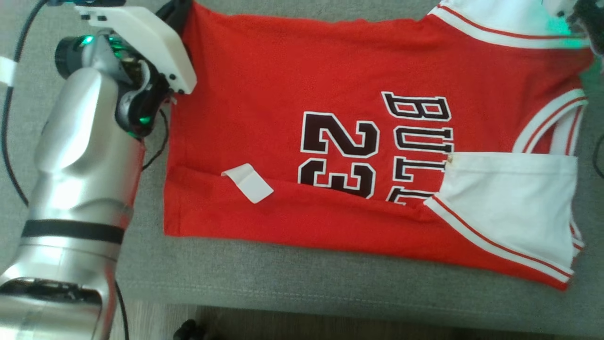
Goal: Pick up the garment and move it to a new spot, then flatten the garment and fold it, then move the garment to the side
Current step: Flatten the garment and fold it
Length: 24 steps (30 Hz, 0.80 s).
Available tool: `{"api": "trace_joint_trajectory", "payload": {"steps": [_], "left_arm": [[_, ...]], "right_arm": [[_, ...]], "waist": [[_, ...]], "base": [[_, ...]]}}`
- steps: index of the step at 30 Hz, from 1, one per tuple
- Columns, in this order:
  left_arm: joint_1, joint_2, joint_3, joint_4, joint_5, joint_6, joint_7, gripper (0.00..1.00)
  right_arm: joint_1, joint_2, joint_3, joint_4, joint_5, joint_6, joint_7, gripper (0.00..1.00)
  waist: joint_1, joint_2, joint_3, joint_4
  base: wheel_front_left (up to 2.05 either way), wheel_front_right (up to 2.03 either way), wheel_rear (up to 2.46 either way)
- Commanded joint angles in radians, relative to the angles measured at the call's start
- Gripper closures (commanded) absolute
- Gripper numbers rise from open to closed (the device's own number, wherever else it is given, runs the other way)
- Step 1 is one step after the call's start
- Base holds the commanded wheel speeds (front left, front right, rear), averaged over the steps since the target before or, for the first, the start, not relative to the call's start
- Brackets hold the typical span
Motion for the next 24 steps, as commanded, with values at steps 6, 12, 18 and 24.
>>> {"api": "trace_joint_trajectory", "payload": {"steps": [6,12,18,24], "left_arm": [[0.017,0.09,0.039,-0.075,-0.006,-0.001,-0.016,1.0],[0.097,0.12,0.06,-0.149,-0.036,0.002,-0.01,1.0],[0.261,0.155,0.088,-0.28,-0.057,0.034,-0.023,1.0],[0.418,0.173,0.124,-0.396,-0.087,0.073,-0.029,1.0]], "right_arm": [[0.08,-0.051,0.041,-0.162,0.078,0.004,-0.063,1.0],[0.189,-0.092,0.061,-0.301,0.136,0.004,-0.098,1.0],[0.425,-0.117,0.026,-0.494,0.191,0.004,-0.15,1.0],[0.681,-0.093,-0.057,-0.643,0.21,0.004,-0.167,1.0]], "waist": [[0.0,0.0,-0.06,-0.03],[0.0,0.0,-0.107,-0.054],[0.0,0.0,-0.163,-0.083],[0.0,0.0,-0.199,-0.107]], "base": [[0.0,0.0,0.0],[0.0,0.0,0.0],[0.0,0.0,0.0],[0.0,0.0,0.0]]}}
